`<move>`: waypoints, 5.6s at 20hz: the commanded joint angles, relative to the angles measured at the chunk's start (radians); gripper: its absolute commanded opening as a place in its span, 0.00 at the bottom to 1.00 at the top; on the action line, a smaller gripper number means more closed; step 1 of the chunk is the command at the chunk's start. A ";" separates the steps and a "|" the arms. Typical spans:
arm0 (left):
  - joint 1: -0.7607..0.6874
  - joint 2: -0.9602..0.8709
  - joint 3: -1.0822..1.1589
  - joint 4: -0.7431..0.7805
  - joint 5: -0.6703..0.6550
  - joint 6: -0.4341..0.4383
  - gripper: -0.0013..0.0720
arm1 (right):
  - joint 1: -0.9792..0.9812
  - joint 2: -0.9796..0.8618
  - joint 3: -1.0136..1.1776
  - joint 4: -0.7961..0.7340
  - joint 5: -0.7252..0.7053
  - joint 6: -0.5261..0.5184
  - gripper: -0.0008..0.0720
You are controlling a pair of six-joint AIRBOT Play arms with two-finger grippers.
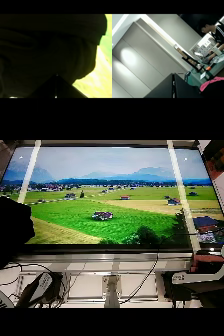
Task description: Fold the clothes and pants, and hang the long-sleeved shirts on hangers.
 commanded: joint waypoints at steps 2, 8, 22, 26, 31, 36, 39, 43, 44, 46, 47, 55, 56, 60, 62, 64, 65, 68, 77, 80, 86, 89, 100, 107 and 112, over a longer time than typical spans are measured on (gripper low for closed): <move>0.003 -0.007 -0.002 0.027 0.009 0.003 0.03 | 0.001 0.000 0.000 0.000 0.000 0.000 0.04; 0.072 -0.078 -0.002 0.057 0.096 0.004 0.04 | 0.001 0.000 0.000 0.000 0.000 0.000 0.04; 0.046 -0.251 -0.002 0.092 0.239 0.220 0.97 | 0.001 0.000 0.000 0.000 0.000 0.000 0.04; 0.043 -0.299 -0.002 0.090 0.278 0.220 0.94 | 0.001 0.000 0.000 0.000 0.000 0.000 0.04; 0.043 -0.332 -0.002 0.090 0.278 0.220 0.37 | 0.001 0.000 0.000 0.000 0.000 0.000 0.04; 0.032 -0.316 -0.002 0.040 0.230 0.216 0.03 | 0.001 0.000 0.000 0.000 0.000 0.000 0.04; -0.005 -0.260 0.000 -0.098 0.238 0.160 0.03 | 0.001 0.000 0.000 0.000 0.000 0.000 0.04; -0.080 -0.168 0.048 -0.449 0.311 0.167 0.03 | 0.001 0.000 0.000 0.000 0.000 0.000 0.04; -0.103 -0.150 0.070 -0.591 0.320 0.206 0.03 | 0.001 0.000 0.000 0.000 0.000 0.000 0.04; -0.179 -0.124 0.134 -0.875 0.320 0.316 0.03 | 0.002 0.000 0.000 0.001 -0.011 0.000 0.04; -0.239 -0.116 0.179 -0.973 0.322 0.337 0.03 | 0.002 0.000 0.000 0.001 -0.034 0.000 0.04; -0.884 -0.143 0.584 -1.041 0.644 0.351 0.03 | 0.001 0.000 0.001 0.023 -0.107 0.005 0.04; -0.955 -0.159 0.610 -1.041 0.679 0.353 0.02 | 0.000 0.000 0.001 0.023 -0.120 0.003 0.04; -1.163 -0.228 0.633 -1.043 0.785 0.406 0.02 | -0.021 0.000 0.001 -0.146 -0.124 -0.005 0.04; -1.249 -0.275 0.634 -1.045 0.842 0.407 0.03 | -0.044 0.000 0.001 -0.353 -0.124 -0.004 0.04; -1.310 -0.319 0.634 -1.041 0.890 0.437 0.03 | -0.066 0.000 0.001 -0.587 -0.123 0.002 0.04; -1.325 -0.346 0.634 -1.041 0.880 0.454 0.03 | -0.076 0.000 0.000 -0.700 -0.121 0.009 0.04; -1.335 -0.440 0.634 -1.029 0.740 0.452 0.03 | -0.107 0.000 0.000 -0.964 -0.085 0.053 0.04; -1.310 -0.668 0.632 -0.164 -0.217 0.082 0.03 | -0.093 -0.021 -0.066 -1.101 0.018 0.140 0.04; -1.310 -0.698 0.632 -0.006 -0.297 0.024 0.47 | -0.021 -0.048 -0.114 -1.121 0.060 0.140 0.48; -1.303 -0.710 0.632 0.004 -0.255 0.024 0.58 | 0.201 -0.049 -0.431 -1.139 0.153 0.140 0.44; -1.244 -0.709 0.632 0.026 -0.255 -0.001 0.55 | 0.329 -0.048 -0.640 -1.124 0.149 0.125 0.44; -0.750 -0.675 0.630 -0.376 -0.261 0.010 0.48 | 0.537 0.028 -1.140 -0.966 -0.002 0.071 0.50; -0.761 -0.675 0.630 -0.376 -0.257 0.011 0.48 | 0.623 0.027 -1.141 -1.041 -0.158 0.042 0.75; -0.761 -0.675 0.630 -0.377 -0.258 0.010 0.48 | 0.625 0.029 -1.141 -1.050 -0.213 0.059 0.88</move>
